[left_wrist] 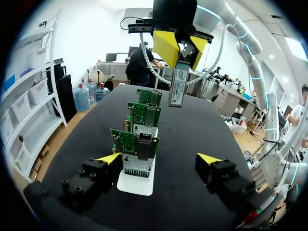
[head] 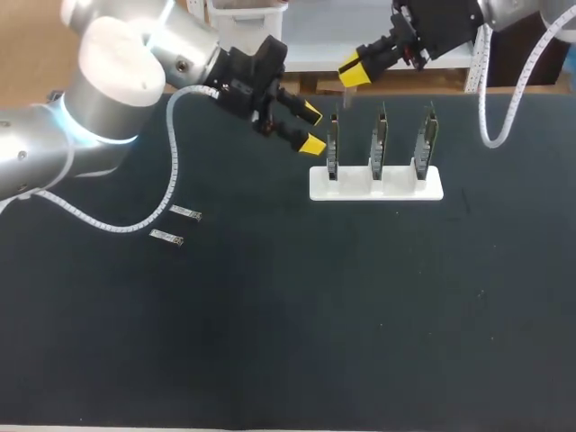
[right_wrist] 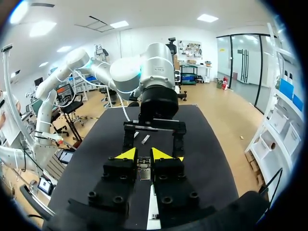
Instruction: Pick up the optical module with the left hand, and insert it into the network port with the right hand.
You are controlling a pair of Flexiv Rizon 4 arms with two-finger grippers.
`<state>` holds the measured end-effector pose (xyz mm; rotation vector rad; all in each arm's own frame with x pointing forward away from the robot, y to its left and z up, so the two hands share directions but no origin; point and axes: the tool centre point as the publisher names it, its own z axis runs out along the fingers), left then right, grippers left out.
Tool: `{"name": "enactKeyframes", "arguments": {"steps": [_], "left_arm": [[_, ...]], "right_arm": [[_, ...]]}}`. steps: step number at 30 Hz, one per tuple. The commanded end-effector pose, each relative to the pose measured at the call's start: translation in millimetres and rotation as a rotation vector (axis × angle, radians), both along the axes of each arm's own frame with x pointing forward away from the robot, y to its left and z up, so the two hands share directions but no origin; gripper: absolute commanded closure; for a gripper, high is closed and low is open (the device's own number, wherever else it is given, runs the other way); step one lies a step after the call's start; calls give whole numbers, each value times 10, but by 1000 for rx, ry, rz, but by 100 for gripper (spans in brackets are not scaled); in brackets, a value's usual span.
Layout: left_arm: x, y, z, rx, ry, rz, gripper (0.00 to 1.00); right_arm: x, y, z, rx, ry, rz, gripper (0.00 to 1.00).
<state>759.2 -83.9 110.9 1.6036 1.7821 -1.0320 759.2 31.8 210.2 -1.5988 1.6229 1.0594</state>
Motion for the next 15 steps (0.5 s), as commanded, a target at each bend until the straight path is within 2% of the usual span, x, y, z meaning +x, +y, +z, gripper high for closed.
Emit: {"name": "enactKeyframes", "arguments": {"steps": [1, 15], "left_arm": [[64, -54, -20, 13, 14, -25, 0], [-37, -77, -104, 55, 17, -51, 0]], "right_arm": [[-59, -31, -7, 5, -6, -11, 100], [-67, -67, -20, 2, -4, -16, 100]]}}
